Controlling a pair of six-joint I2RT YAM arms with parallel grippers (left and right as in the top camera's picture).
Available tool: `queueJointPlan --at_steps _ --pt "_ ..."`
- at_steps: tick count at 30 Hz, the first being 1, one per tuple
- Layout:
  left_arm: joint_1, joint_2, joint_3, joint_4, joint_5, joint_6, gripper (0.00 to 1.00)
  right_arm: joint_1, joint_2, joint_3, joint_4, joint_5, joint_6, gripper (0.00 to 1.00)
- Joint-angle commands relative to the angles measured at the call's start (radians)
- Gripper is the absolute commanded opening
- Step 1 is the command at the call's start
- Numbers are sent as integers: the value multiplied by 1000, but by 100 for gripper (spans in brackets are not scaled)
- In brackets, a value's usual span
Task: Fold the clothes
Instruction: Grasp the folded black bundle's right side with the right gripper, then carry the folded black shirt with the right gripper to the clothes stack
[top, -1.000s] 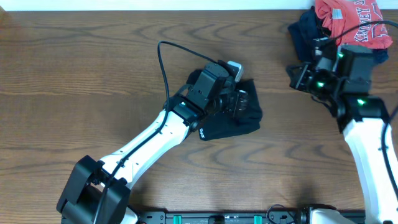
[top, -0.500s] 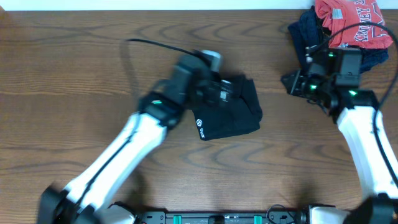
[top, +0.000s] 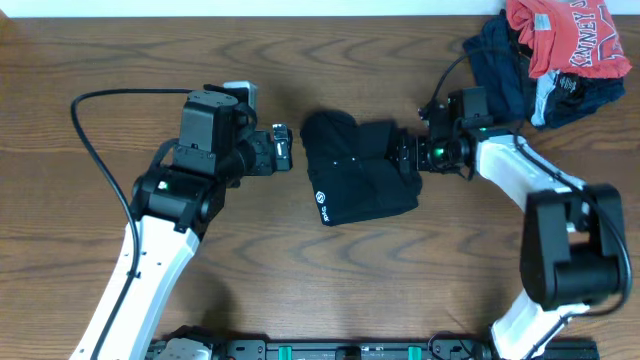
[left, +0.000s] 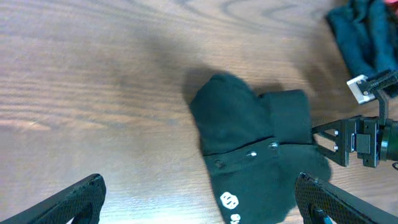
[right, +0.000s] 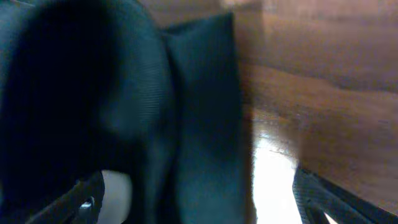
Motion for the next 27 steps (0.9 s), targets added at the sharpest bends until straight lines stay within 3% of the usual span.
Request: queueJointPlan --at_steps 1,4,9,11,13,14,21,27 --pt "7 21 4 -11 -19 6 98 10 53 2 29 -52 -11 95" --pt "7 37 4 -14 -19 5 98 18 103 2 74 -120 -11 90" --pt "7 56 4 -14 -20 6 98 36 147 2 116 -222 -11 62" --pt "7 63 4 -14 -20 6 98 42 150 2 120 -240 -11 42" --pt "7 69 4 -14 -19 5 98 42 150 2 123 -243 5 7" --pt "7 73 4 -14 -19 5 98 40 149 2 128 -243 28 1" --pt "7 95 3 -14 -21 5 98 7 103 6 193 -288 102 1" --pt "7 105 3 -14 -40 5 98 -25 -86 11 189 -288 173 1"
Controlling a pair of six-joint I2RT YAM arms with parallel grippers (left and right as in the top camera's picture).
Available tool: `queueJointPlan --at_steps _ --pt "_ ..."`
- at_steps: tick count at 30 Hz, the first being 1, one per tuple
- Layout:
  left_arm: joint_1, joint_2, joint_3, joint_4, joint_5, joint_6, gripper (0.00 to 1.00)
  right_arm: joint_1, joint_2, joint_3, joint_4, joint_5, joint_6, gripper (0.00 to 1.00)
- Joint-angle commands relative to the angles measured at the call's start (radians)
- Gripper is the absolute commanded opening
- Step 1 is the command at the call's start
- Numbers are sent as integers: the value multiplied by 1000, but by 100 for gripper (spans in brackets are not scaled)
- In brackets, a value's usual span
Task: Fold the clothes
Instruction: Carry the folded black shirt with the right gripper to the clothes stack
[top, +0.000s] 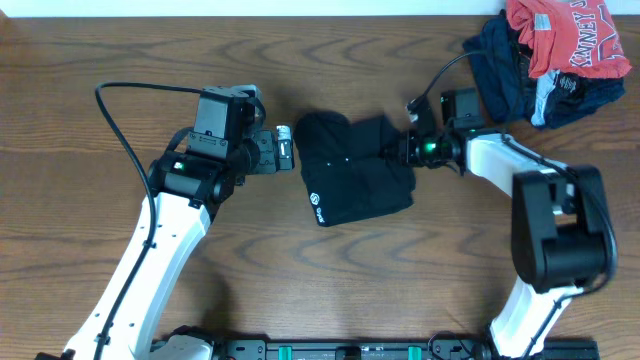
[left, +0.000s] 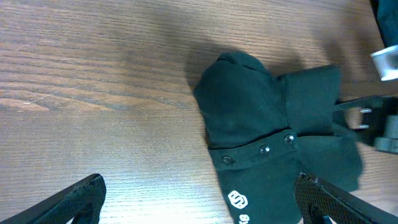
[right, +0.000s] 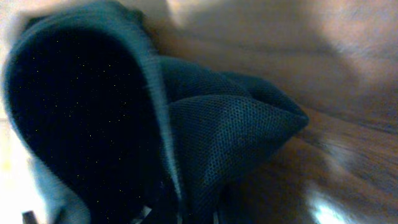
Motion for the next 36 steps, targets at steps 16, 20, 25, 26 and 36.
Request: queueJointPlan --at_steps 16,20,25,26,36 --pt "5 8 3 2 -27 5 98 -221 -486 74 76 152 320 1" --pt "5 8 3 2 -31 5 98 -264 -486 145 127 297 353 1" --pt "5 8 3 2 -72 5 98 -295 -486 213 253 545 433 1" --pt "5 8 3 2 -81 5 98 -298 -486 218 284 602 449 1" --pt "5 9 3 14 -109 5 98 -337 -362 282 589 896 531 1"
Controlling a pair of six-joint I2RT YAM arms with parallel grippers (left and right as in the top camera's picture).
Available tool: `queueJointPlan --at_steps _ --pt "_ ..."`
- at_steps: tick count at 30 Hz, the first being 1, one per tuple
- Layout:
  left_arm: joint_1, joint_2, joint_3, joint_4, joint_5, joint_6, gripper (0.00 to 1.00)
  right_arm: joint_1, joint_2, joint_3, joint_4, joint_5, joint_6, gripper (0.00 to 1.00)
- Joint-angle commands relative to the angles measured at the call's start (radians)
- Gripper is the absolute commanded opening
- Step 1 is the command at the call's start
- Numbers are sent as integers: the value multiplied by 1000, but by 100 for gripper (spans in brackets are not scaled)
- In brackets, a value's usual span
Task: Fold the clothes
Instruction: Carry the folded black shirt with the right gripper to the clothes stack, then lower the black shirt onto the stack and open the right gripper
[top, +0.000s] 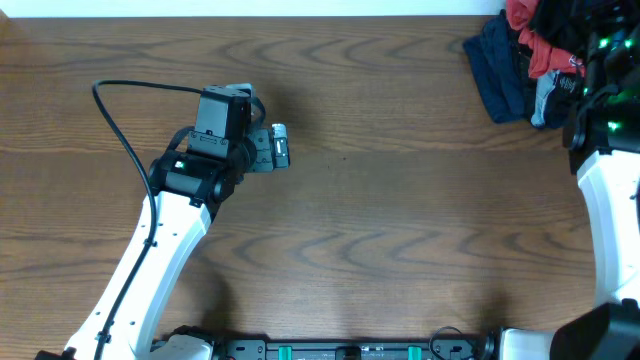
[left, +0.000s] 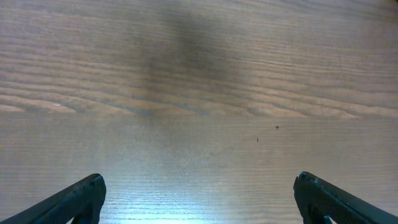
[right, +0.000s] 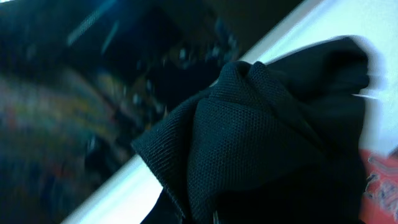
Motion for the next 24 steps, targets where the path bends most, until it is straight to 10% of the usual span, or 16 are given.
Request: queueJointPlan --at_steps 1,14,24 --pt "5 6 3 12 -24 5 98 -36 86 93 24 79 56 1" --pt "5 6 3 65 -34 5 98 -120 562 688 -18 -159 168 1" --pt "5 6 3 77 -69 5 98 -118 777 776 -100 -254 247 1"
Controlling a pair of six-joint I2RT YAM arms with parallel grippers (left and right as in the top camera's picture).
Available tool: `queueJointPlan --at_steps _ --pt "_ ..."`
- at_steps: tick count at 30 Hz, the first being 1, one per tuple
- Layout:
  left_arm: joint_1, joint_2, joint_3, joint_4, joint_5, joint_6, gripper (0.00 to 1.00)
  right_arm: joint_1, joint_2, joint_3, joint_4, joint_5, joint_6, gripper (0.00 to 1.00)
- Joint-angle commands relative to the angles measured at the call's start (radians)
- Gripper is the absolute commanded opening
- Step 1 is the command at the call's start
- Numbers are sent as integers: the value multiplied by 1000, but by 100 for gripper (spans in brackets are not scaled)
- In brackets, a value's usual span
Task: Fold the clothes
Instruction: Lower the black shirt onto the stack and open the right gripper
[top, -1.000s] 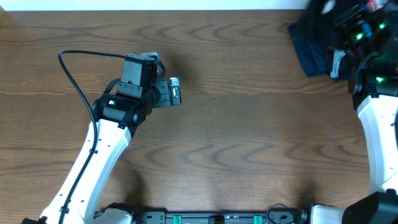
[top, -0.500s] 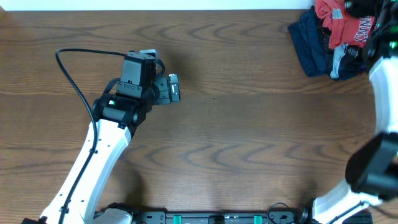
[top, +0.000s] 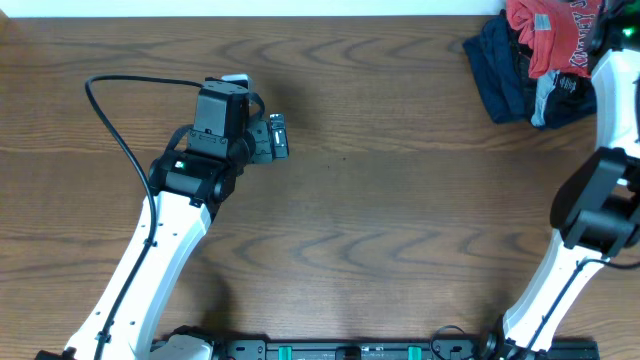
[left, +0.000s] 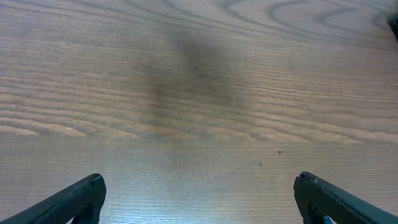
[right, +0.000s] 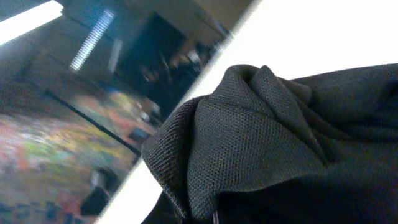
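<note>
A black mesh garment (right: 249, 137) fills the right wrist view, bunched and pinched at the bottom of the frame, where my right gripper is shut on it. The cloth hides the fingers. Behind it are a bright white band and a blurred room, not the table. In the overhead view only the right arm (top: 612, 95) shows, running off the top right corner; neither its gripper nor the black garment is visible there. My left gripper (top: 278, 137) hangs open over bare wood left of centre, its fingertips (left: 87, 190) wide apart with nothing between them.
A pile of clothes lies at the table's back right corner: a red printed shirt (top: 548, 30) on top of a navy garment (top: 498, 62). A black cable (top: 110, 110) loops behind the left arm. The brown wooden table (top: 400, 220) spreads between the arms.
The right arm has reached farther past the back right corner, and the black garment no longer shows over the pile in the overhead view. My left gripper has shifted slightly away from me, still open.
The folded black garment first lay mid-table, the right gripper at its right edge and the left gripper open beside it. Then the right gripper was shut on that edge. Later the garment was off the table, held above the pile, and now beyond the corner.
</note>
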Motion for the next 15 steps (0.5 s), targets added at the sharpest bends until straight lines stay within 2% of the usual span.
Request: queueJointPlan --at_steps 1,6,13,15 --pt "5 6 3 2 -23 5 98 0 48 25 -55 -94 30 1" --pt "5 6 3 2 -23 5 98 -17 35 25 -280 -94 -31 1" --pt "5 6 3 13 -23 5 98 -42 -25 25 -692 -16 -360 1" --pt "5 6 3 13 -23 5 98 -44 -34 25 -776 29 -413 1"
